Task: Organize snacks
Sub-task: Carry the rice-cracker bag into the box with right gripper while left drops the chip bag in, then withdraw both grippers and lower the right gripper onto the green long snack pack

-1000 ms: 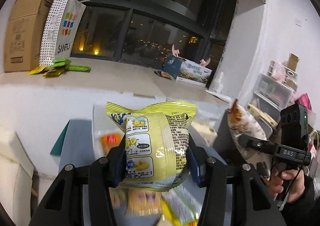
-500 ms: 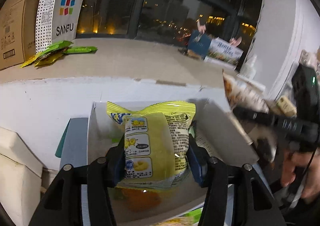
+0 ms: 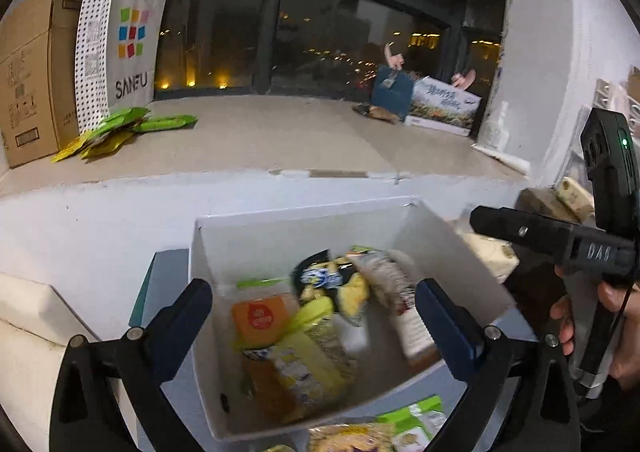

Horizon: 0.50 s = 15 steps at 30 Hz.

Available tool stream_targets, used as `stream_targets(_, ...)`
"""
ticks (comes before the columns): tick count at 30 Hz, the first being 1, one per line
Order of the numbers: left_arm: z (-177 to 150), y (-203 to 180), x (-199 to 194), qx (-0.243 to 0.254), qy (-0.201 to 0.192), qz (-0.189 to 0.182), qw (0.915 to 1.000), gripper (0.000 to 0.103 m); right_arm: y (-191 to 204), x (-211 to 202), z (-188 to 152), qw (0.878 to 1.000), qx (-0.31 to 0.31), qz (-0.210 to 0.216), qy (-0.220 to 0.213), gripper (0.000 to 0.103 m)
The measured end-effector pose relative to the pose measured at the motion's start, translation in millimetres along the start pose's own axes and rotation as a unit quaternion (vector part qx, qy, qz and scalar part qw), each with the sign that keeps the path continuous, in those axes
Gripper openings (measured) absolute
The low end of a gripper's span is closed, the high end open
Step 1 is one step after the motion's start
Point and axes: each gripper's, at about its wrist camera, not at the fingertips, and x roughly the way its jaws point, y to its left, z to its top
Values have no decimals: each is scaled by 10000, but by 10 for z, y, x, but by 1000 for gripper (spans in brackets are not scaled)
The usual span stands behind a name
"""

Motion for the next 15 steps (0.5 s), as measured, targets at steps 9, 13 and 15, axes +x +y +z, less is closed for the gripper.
stream_targets(9,-113,-289,-931,58,-676,-351,9971,103,254,-772,-331,9957,-762,-37,-530,103)
stream_targets(13,-325,-439,-1315,232,-966,-352,9944,103,332,-1184,-606,9925,-949,61,-770,103)
stream_targets(15,-480,-481,-1465,291,-1020,-319,9939,103,341,-1376,-775,9916,-980,172,-828,103)
